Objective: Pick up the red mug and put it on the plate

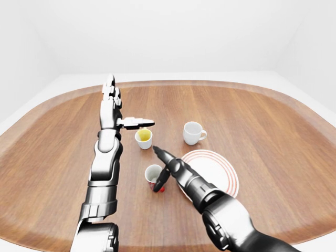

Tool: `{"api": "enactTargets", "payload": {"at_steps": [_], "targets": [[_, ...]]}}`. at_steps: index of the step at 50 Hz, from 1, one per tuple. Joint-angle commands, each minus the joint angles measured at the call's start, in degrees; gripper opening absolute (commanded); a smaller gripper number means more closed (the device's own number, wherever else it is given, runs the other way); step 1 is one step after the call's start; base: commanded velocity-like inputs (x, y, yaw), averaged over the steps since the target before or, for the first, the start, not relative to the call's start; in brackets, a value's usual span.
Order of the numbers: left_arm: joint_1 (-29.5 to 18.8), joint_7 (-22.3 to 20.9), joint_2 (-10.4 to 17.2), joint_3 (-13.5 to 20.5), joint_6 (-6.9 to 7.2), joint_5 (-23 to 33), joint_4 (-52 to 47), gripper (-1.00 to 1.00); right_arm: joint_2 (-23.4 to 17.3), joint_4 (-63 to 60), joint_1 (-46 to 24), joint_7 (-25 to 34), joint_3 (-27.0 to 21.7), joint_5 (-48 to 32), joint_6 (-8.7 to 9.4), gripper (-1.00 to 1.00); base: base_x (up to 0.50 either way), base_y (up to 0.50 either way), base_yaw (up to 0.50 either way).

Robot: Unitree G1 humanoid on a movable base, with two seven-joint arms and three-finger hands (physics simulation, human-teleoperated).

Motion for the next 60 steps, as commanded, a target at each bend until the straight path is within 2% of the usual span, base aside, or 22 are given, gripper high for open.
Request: {"api": "enactTargets", "payload": {"at_steps": [1,39,40,41,42,60], "targets": [[0.0,0.0,0.1,0.1,0.00,-0.2,0.0,1.00,1.5,1.3,0.3,-0.4,0.1,-1.3,0.00,1.00,0.00,0.00,0.00],[0.5,-0.1,0.3,0.3,0.00,-0.6,0.4,1.00,2.6,3.3,3.1,-1.4,-0.5,-5.1,0.00,1.00,0.00,0.00,0.00],[0.5,-0.1,0.3,0.3,0.00,-0.6,0.4,1.00,2.6,3.2,3.0,-1.6,-0.6,-5.0,0.00,0.04,0.00,0.00,0.00],[0.5,-0.1,0.3,0.3,0.00,-0.6,0.4,1.00,2.6,3.2,3.0,-1.7,-0.6,-5.1,0.00,-0.62,0.00,0.00,0.00],[0.5,-0.1,0.2,0.2,0.00,-0.6,0.3,1.00,2.5,3.2,2.9,-1.8,-0.7,-5.0,0.00,-1.00,0.00,0.00,0.00],[0.5,0.0,0.0,-0.1,0.00,-0.2,-0.7,1.00,2.0,3.1,2.9,-2.5,-0.4,-5.6,0.00,-1.00,0.00,0.00,0.00]]}}
